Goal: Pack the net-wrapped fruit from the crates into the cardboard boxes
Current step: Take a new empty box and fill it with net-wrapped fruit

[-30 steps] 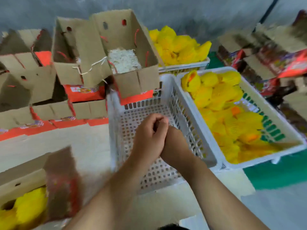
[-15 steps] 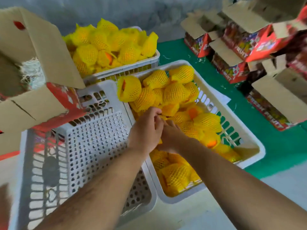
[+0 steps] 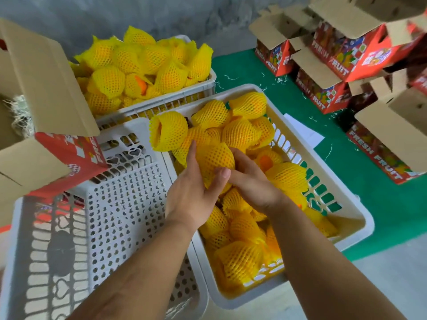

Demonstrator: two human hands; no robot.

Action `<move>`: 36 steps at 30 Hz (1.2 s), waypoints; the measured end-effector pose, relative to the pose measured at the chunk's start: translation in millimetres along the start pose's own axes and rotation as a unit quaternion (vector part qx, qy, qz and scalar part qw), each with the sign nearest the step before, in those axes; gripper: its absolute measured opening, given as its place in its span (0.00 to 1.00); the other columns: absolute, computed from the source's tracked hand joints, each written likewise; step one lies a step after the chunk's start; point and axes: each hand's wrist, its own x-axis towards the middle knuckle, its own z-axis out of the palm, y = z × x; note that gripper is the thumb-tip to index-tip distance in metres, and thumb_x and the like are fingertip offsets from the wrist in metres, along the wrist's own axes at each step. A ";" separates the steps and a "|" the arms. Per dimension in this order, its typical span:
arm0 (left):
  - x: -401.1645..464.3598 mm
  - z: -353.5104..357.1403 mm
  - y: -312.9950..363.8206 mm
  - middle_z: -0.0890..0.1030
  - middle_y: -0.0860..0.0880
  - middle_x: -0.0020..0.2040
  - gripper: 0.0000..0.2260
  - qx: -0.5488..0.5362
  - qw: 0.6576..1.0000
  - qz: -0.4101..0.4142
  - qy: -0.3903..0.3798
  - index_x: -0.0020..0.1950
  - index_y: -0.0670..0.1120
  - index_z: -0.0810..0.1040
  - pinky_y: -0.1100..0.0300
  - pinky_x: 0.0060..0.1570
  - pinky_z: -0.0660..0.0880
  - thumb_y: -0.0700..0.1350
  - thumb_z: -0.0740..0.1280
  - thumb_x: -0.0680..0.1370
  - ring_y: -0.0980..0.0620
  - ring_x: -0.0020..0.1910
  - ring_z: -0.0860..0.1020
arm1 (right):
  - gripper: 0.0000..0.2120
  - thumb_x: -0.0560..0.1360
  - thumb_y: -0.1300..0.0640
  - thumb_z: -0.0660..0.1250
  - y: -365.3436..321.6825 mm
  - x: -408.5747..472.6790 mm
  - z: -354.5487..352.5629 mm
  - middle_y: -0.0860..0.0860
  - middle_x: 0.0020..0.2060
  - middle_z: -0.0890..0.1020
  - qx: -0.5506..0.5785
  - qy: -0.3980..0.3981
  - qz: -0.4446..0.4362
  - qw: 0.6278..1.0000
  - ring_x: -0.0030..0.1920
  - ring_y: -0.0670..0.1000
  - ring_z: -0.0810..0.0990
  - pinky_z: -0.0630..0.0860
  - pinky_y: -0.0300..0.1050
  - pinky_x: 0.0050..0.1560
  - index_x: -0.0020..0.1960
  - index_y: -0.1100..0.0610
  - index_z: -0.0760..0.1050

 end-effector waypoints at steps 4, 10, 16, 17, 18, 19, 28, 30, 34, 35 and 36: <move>0.3 -3.7 -6.1 0.82 0.56 0.63 0.51 -0.086 0.996 -0.027 -0.002 0.82 0.63 0.46 0.46 0.45 0.82 0.85 0.57 0.66 0.54 0.46 0.83 | 0.29 0.77 0.60 0.59 -7.6 -2.9 3.0 0.62 0.71 0.75 0.178 -0.091 0.064 0.978 0.71 0.63 0.74 0.70 0.60 0.73 0.78 0.61 0.65; 1.9 -0.6 -6.3 0.75 0.53 0.69 0.51 0.026 0.999 0.033 -0.017 0.83 0.53 0.56 0.51 0.53 0.78 0.80 0.62 0.67 0.51 0.63 0.77 | 0.31 0.77 0.54 0.60 -15.3 -6.9 -30.7 0.50 0.78 0.66 -0.334 0.021 0.097 0.937 0.78 0.56 0.61 0.61 0.61 0.77 0.79 0.43 0.61; 2.5 6.0 -8.6 0.73 0.48 0.68 0.43 0.080 0.994 0.070 -0.024 0.79 0.51 0.64 0.50 0.55 0.76 0.72 0.69 0.70 0.46 0.66 0.74 | 0.48 0.72 0.62 0.73 5.0 -33.0 -68.5 0.55 0.78 0.57 -0.747 0.087 0.255 0.608 0.75 0.62 0.57 0.61 0.58 0.72 0.82 0.47 0.47; 3.0 6.8 -9.1 0.74 0.48 0.66 0.41 0.086 0.993 0.074 -0.021 0.76 0.51 0.68 0.52 0.52 0.75 0.71 0.69 0.69 0.46 0.64 0.75 | 0.46 0.72 0.61 0.73 6.8 -32.7 -67.5 0.56 0.75 0.62 -0.761 0.112 0.237 0.593 0.72 0.62 0.60 0.64 0.55 0.69 0.81 0.48 0.50; 3.3 6.9 -9.3 0.74 0.49 0.64 0.38 0.089 0.993 0.080 -0.016 0.73 0.52 0.71 0.55 0.48 0.74 0.71 0.69 0.69 0.46 0.61 0.76 | 0.42 0.73 0.61 0.72 5.2 -30.8 -68.3 0.56 0.72 0.66 -0.767 0.137 0.216 0.588 0.69 0.61 0.62 0.66 0.54 0.66 0.80 0.48 0.55; 3.4 6.7 -9.4 0.75 0.49 0.62 0.36 0.087 0.992 0.085 -0.013 0.70 0.52 0.73 0.57 0.46 0.71 0.71 0.70 0.68 0.47 0.58 0.77 | 0.36 0.74 0.60 0.72 1.5 -29.6 -70.4 0.55 0.69 0.69 -0.767 0.156 0.202 0.589 0.68 0.60 0.64 0.66 0.53 0.65 0.77 0.50 0.61; -18.6 -20.9 -6.3 0.79 0.54 0.61 0.27 -0.263 0.964 0.035 -0.033 0.65 0.55 0.78 0.53 0.56 0.80 0.67 0.70 0.70 0.57 0.59 0.79 | 0.21 0.67 0.34 0.67 -38.8 -86.6 -10.1 0.50 0.39 0.83 -0.280 0.298 0.070 0.910 0.46 0.58 0.82 0.79 0.50 0.39 0.50 0.49 0.79; -33.1 -33.9 -4.3 0.83 0.53 0.59 0.25 -0.375 0.924 -0.007 -0.069 0.65 0.55 0.79 0.47 0.60 0.80 0.65 0.70 0.72 0.55 0.59 0.82 | 0.20 0.69 0.36 0.69 -41.6 -96.4 33.8 0.47 0.45 0.87 -0.087 0.243 0.027 0.966 0.46 0.50 0.87 0.82 0.44 0.40 0.53 0.46 0.82; -72.4 -66.8 -28.5 0.84 0.50 0.63 0.25 -0.508 0.852 -0.098 -0.075 0.69 0.54 0.79 0.41 0.66 0.77 0.63 0.69 0.75 0.48 0.63 0.82 | 0.12 0.74 0.47 0.71 -32.4 -101.8 117.6 0.52 0.53 0.87 0.063 0.214 0.000 0.975 0.52 0.56 0.86 0.84 0.53 0.45 0.56 0.45 0.82; -84.8 -78.1 -41.1 0.84 0.48 0.64 0.26 -0.528 0.839 -0.111 -0.073 0.70 0.54 0.77 0.41 0.65 0.77 0.63 0.70 0.75 0.46 0.64 0.82 | 0.10 0.75 0.49 0.70 -31.0 -103.0 136.1 0.53 0.52 0.87 0.052 0.203 -0.008 0.978 0.52 0.57 0.86 0.84 0.55 0.46 0.56 0.46 0.82; -98.1 -90.6 -56.0 0.84 0.48 0.64 0.27 -0.542 0.828 -0.125 -0.068 0.70 0.53 0.77 0.42 0.63 0.78 0.63 0.72 0.74 0.44 0.63 0.82 | 0.09 0.75 0.49 0.70 -29.2 -103.7 154.2 0.54 0.50 0.87 0.031 0.188 -0.015 0.981 0.52 0.56 0.86 0.84 0.55 0.47 0.55 0.46 0.82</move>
